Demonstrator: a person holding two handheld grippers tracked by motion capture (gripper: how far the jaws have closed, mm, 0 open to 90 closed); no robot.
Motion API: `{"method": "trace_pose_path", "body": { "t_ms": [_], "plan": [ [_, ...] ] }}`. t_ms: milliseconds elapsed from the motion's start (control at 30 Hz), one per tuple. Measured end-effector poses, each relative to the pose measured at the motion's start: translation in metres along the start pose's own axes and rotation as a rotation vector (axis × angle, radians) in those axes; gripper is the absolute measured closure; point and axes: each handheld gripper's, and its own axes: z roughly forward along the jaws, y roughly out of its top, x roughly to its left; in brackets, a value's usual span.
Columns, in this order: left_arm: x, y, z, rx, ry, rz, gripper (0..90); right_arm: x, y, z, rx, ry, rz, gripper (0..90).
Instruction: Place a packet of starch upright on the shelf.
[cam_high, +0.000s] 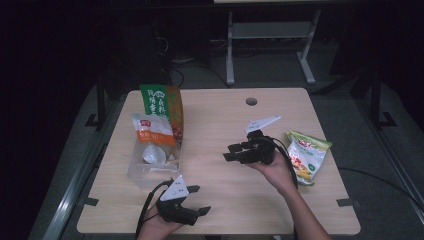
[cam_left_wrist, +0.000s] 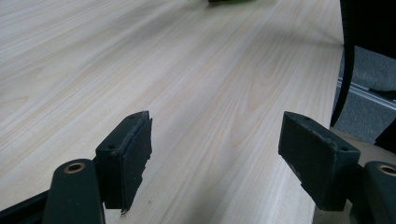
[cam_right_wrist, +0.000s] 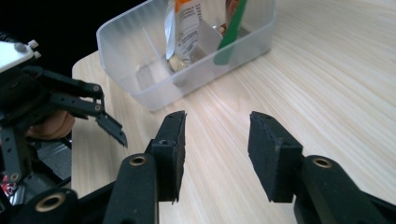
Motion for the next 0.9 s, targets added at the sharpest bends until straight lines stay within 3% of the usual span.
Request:
{"method": "trace_pose_path", "body": {
  "t_ms": [167,367,500,800,867,900],
  "plan": [
    [-0.001,0.001,0.000,0.001,-0.010,0.002,25.0,-0.005,-0.020,-0.017,-0.024,-0.034,0.015,49.1],
    [-0.001,0.001,-0.002,-0.003,-0.003,0.005,25.2,-0.011,-0.038,-0.038,-0.007,-0.062,0.079,45.7],
    [0.000,0.001,-0.003,-0.005,-0.003,0.007,25.2,-0.013,-0.048,-0.055,0.011,-0.113,0.109,42.9],
    [-0.003,0.002,-0.003,-0.011,-0.010,0.004,25.1,-0.021,-0.076,-0.103,0.001,-0.212,0.160,42.9],
    [-0.003,0.002,-0.003,-0.012,-0.010,0.000,25.1,-0.022,-0.079,-0.107,-0.005,-0.221,0.169,42.9],
    [-0.003,0.002,-0.003,-0.012,-0.010,-0.001,25.1,-0.028,-0.089,-0.121,-0.010,-0.252,0.190,42.9]
  ]
}}
